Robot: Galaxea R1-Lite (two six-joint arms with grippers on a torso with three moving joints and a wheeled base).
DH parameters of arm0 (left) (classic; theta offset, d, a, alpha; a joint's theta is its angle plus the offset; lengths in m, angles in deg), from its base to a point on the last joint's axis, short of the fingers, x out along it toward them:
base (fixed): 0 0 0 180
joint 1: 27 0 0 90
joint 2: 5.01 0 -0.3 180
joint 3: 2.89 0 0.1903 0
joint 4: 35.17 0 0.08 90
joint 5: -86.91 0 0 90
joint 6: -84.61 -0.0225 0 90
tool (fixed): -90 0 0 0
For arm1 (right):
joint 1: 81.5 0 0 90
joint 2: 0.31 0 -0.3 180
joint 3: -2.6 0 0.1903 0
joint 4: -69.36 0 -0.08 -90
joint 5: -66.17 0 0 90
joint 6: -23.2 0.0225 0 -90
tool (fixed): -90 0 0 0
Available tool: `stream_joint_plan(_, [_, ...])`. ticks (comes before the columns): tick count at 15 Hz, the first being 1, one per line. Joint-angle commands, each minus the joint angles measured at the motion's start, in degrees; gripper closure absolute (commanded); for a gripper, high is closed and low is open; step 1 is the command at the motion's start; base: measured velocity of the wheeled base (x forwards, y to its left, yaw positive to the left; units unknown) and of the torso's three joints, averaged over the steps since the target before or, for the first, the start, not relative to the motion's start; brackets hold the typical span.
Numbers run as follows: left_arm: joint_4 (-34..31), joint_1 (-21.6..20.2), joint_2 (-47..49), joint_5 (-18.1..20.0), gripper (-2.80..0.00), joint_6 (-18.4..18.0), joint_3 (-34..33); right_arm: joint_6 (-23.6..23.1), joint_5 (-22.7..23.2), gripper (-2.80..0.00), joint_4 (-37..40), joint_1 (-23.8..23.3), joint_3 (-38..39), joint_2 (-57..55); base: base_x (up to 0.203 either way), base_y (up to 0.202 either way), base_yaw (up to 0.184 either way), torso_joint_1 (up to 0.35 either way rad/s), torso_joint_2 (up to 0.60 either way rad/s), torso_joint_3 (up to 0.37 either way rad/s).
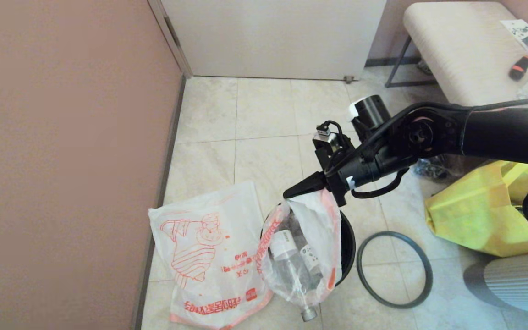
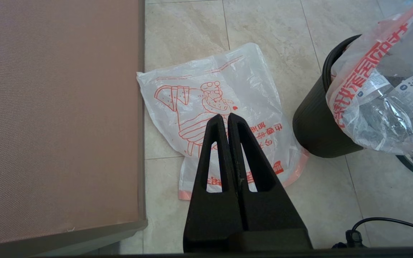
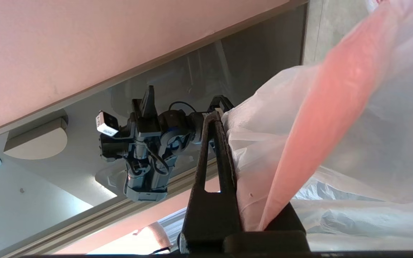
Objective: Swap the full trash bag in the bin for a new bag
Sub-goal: Place the trash bag on the floor
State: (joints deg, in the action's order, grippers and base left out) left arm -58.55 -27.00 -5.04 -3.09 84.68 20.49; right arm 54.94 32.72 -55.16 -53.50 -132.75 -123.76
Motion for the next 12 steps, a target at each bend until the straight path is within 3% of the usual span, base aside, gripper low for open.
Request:
stream_joint_plan(1, [0.0,0.0,0.0,0.0,0.00,0.0,0.0,0.2,0.3,0.00,0.1,0.0,-0.1,0.5,0.000,0.000,0.000,0.000,0.00,0.000])
stream_joint_plan(3, [0.0,0.0,0.0,0.0,0.00,0.0,0.0,0.5,0.3,0.00,-0.1,0.0,-0.3,1.2,0.000,0.000,0.000,0.000,0.00,0.000])
stream_joint_plan(8, [0.0,0.0,0.0,0.0,0.00,0.0,0.0,8.0,0.5,0.00,-5.1,-0.5,-0.3,2.4,0.000,0.000,0.000,0.000,0.00,0.000])
stream_joint_plan(12, [0.0,0.0,0.0,0.0,0.00,0.0,0.0,9.9,1.9,0.00,-5.4,-0.4,-0.3,3.9,0.000,0.000,0.000,0.000,0.00,0.000])
